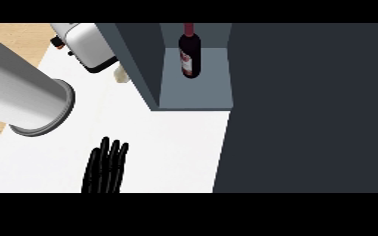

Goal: Pick up the wine, place it into the cabinet and close the cabinet

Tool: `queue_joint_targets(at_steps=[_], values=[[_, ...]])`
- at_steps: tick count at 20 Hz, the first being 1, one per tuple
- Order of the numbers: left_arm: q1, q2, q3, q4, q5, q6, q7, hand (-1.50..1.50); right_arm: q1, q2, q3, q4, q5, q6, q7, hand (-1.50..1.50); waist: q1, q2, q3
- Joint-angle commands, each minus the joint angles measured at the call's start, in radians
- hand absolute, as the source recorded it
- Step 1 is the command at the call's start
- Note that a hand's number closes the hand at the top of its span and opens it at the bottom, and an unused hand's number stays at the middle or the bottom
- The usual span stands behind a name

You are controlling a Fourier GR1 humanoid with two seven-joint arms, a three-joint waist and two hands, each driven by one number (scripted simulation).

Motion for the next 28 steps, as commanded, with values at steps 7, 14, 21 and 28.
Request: queue_joint_targets(at_steps=[7,14,21,28], values=[[0.108,0.141,0.212,-0.106,0.120,-0.137,-0.032,-1.50,0.133,0.068,0.181,-0.142,-0.153,-0.038,0.145,1.50,0.000,0.000,-0.001],[0.249,0.246,0.377,-0.132,0.227,-0.292,-0.082,-1.50,0.082,0.056,0.397,-0.155,-0.041,0.020,0.150,1.50,0.012,-0.003,-0.002],[0.308,0.294,0.511,-0.119,0.303,-0.378,-0.065,-1.50,0.080,0.112,0.658,-0.178,0.142,-0.112,0.163,1.50,-0.001,-0.008,-0.002],[0.346,0.325,0.617,-0.096,0.359,-0.474,-0.056,-1.50,-0.020,0.111,0.887,-0.087,0.305,-0.330,0.149,1.50,0.002,-0.011,-0.004]])
